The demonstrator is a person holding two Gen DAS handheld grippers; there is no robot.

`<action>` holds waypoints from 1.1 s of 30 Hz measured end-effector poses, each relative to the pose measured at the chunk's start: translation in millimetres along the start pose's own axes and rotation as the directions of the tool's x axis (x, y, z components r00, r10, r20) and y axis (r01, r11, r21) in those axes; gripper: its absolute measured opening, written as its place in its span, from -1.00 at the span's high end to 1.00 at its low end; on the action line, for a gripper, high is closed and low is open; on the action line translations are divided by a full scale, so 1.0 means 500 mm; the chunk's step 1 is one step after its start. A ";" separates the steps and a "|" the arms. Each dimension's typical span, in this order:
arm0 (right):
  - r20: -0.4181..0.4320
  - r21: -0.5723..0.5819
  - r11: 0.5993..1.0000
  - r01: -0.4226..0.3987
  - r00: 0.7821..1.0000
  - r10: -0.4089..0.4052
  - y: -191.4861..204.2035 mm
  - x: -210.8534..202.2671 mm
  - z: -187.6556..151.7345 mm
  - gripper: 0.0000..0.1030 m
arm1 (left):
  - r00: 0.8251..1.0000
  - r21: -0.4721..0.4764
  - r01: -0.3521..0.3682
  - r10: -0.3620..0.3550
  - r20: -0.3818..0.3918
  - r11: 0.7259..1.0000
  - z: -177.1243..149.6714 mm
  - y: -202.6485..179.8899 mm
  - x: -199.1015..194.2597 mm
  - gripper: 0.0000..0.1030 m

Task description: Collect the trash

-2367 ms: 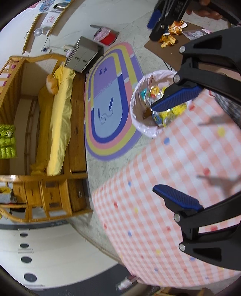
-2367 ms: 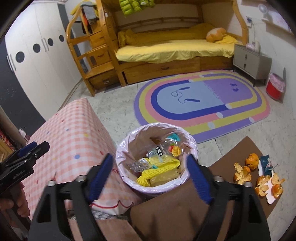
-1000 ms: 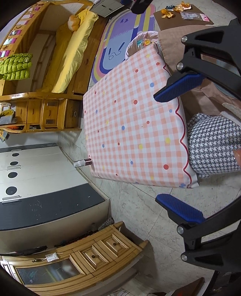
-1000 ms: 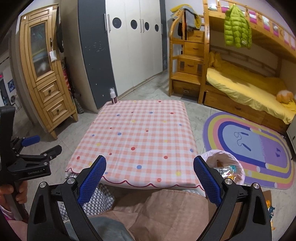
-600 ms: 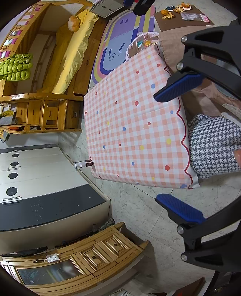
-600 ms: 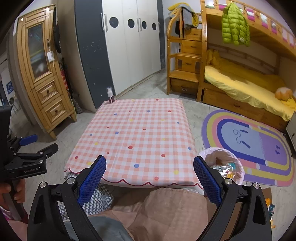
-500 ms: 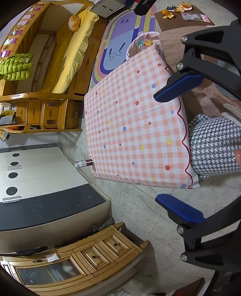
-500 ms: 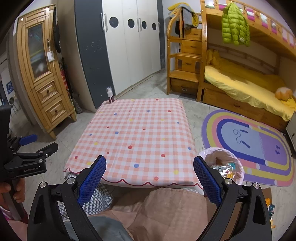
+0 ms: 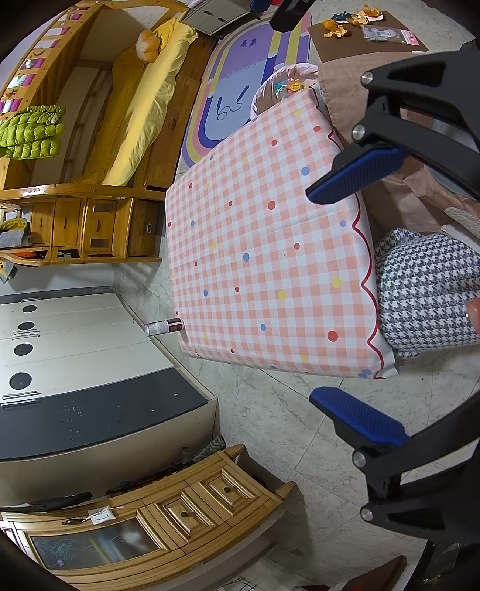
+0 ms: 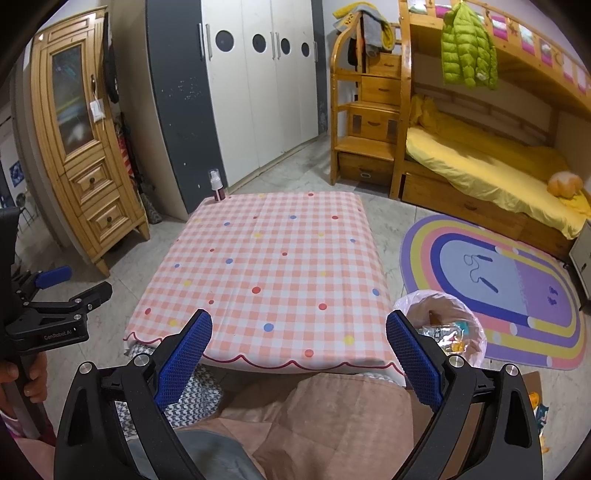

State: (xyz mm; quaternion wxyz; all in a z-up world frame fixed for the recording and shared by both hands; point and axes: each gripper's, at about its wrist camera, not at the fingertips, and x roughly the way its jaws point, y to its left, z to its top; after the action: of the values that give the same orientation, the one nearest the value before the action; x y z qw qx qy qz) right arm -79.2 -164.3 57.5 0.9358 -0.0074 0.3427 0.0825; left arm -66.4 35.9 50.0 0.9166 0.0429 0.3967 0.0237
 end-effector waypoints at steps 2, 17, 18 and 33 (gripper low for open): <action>-0.002 0.000 1.000 0.001 1.000 -0.001 -0.001 0.002 0.000 -0.83 | 1.000 -0.001 0.003 -0.003 -0.004 1.000 -0.002 -0.001 0.003 -0.87; -0.014 0.005 1.000 0.006 1.000 -0.006 -0.007 0.008 -0.003 -0.83 | 1.000 0.000 0.007 -0.007 -0.019 1.000 -0.005 -0.007 0.015 -0.87; -0.015 0.004 1.000 0.008 1.000 -0.007 -0.007 0.008 -0.003 -0.83 | 1.000 0.001 0.007 -0.007 -0.020 1.000 -0.005 -0.007 0.015 -0.87; -0.027 0.006 1.000 0.012 1.000 -0.012 -0.005 0.015 -0.005 -0.83 | 1.000 0.001 0.008 -0.008 -0.021 1.000 -0.005 -0.005 0.018 -0.87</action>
State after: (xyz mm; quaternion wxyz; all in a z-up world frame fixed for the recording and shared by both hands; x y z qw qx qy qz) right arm -74.6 -165.8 50.6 0.9315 -0.0078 0.3556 0.0758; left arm -62.1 34.3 41.8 0.9125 0.0415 0.4066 0.0205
